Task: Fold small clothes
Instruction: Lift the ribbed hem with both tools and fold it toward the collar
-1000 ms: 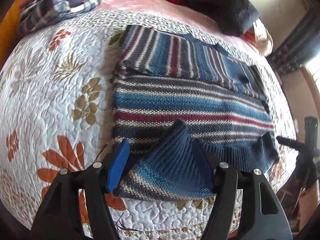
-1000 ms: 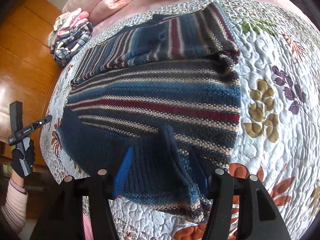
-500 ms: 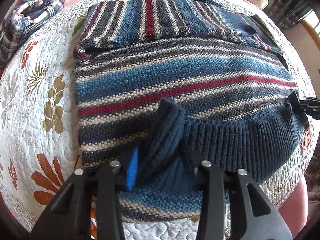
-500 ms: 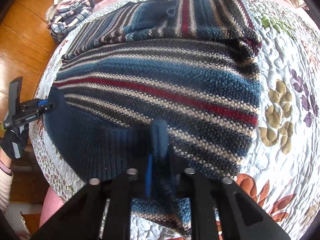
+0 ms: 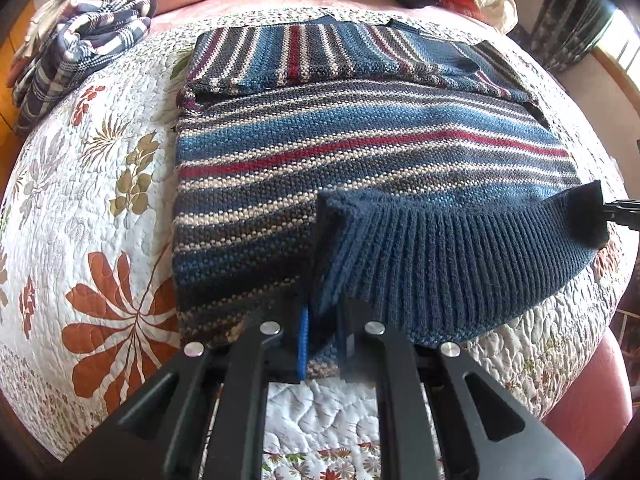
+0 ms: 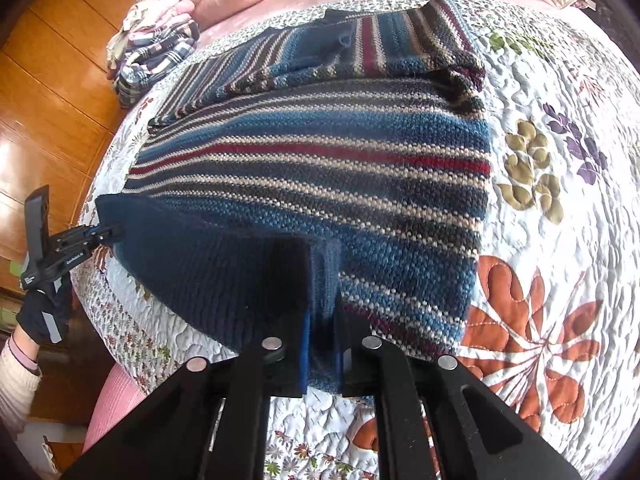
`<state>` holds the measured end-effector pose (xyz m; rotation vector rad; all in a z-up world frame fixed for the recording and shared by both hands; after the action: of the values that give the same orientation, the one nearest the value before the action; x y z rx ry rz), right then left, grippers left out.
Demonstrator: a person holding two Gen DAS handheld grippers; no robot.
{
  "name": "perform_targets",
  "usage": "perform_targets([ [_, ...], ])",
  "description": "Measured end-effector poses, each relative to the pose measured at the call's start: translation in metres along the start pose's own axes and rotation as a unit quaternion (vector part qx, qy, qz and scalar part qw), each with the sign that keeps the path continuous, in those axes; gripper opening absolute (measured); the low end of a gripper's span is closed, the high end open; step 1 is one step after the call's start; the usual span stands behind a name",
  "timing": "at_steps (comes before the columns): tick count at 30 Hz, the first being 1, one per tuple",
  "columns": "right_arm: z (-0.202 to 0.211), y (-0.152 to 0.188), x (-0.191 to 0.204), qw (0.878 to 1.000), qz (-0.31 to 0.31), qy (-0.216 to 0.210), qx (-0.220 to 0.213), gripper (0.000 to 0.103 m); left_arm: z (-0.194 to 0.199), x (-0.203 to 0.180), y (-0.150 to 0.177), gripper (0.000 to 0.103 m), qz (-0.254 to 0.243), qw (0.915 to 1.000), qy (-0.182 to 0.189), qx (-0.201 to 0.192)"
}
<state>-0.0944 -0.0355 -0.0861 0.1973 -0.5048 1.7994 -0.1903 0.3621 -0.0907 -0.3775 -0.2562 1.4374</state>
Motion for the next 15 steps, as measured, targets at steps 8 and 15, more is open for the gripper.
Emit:
perform_targets([
  [8, 0.038, -0.012, 0.004, 0.998, -0.014, -0.023, -0.056, 0.008, 0.043, 0.006, -0.025, 0.008, 0.044, 0.9963, -0.01, -0.074],
  [15, 0.071, -0.065, 0.013, 0.994, -0.01, -0.044, -0.097, 0.008, 0.062, 0.017, -0.085, 0.008, 0.057, 0.9904, -0.014, -0.125],
])
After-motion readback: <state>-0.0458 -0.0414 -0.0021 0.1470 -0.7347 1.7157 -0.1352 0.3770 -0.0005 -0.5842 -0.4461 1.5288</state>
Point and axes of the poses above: each gripper's, at about its wrist camera, not at the fingertips, and z roughly against the way its jaws point, x to its left, y to its underside, the point moved 4 cm from there along -z, roughly the way its jaws point, and after that the axes turned 5 degrees about -z, right-handed, at the moved point
